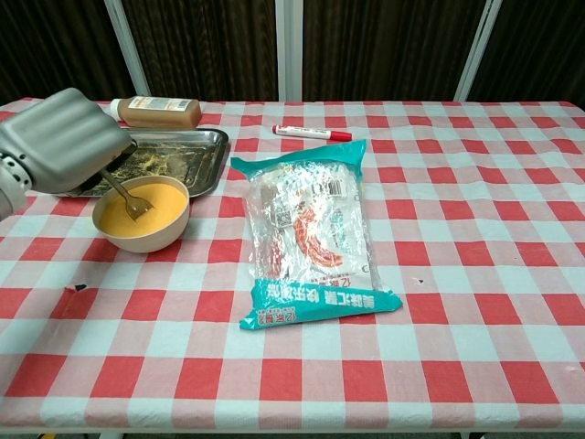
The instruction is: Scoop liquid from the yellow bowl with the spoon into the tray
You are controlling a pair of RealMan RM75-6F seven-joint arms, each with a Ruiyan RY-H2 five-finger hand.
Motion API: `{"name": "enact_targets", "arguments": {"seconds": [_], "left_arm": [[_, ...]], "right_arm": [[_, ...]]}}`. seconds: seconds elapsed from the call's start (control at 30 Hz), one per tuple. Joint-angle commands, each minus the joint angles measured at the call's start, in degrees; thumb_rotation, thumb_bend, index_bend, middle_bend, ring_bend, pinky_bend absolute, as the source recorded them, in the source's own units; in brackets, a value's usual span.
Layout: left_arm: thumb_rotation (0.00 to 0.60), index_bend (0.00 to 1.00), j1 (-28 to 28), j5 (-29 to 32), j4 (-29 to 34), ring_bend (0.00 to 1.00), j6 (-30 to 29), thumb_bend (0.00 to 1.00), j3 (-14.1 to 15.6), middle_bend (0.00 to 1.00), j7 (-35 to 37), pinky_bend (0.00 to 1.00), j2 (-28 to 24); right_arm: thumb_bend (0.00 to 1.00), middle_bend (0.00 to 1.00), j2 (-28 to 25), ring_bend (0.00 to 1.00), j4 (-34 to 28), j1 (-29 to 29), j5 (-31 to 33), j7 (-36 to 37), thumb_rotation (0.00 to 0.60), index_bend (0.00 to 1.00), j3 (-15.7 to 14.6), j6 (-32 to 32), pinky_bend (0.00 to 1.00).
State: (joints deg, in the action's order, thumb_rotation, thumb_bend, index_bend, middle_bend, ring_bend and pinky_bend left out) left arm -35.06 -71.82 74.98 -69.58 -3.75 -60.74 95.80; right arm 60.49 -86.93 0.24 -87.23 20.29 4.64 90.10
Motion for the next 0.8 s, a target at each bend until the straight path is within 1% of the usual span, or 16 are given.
{"name": "enact_targets", "arguments": {"seconds": [0.03, 0.3, 0.47, 0.7, 0.8], "left_arm": [[0.600, 0.73, 0.74, 2.64, 2.72, 0.93, 1.69, 0.39, -1.95, 0.96, 5.44, 0.98, -2.01], [0.600, 0.73, 1.81, 5.10, 4.97, 0.93, 3.30, 0.39, -3.94, 0.96, 15.09, 0.98, -5.00], [0.600, 0.73, 2.51, 6.71, 8.27, 0.93, 4.39, 0.39, -5.02, 0.96, 20.59, 0.98, -7.66], [0.600, 0.73, 2.50, 6.81, 9.90, 0.93, 4.76, 0.39, -4.73, 0.96, 22.40, 0.98, -9.43], [0.600, 0.73, 2.15, 6.22, 9.73, 0.93, 4.68, 0.39, -4.06, 0.96, 21.27, 0.98, -9.58]], "right_arm": [[0.17, 0.24, -0.05, 0.04, -0.05, -0.06, -0.01, -0.01, 0.440, 0.04, 0.00, 0.10, 0.16], [0.17, 0.24, -0.35, 0.04, -0.70, -0.19, -0.16, -0.47, 0.438, 0.04, 0.03, 0.47, 0.16], [0.17, 0.24, -0.48, 0.04, -1.06, -0.21, -0.28, -0.75, 0.439, 0.04, 0.04, 0.60, 0.16], [0.17, 0.24, -0.71, 0.04, -1.55, -0.20, -0.39, -1.18, 0.439, 0.04, 0.05, 0.67, 0.16], [0.17, 0.24, -0.77, 0.04, -1.70, -0.19, -0.44, -1.32, 0.437, 0.04, 0.05, 0.70, 0.16]]}}
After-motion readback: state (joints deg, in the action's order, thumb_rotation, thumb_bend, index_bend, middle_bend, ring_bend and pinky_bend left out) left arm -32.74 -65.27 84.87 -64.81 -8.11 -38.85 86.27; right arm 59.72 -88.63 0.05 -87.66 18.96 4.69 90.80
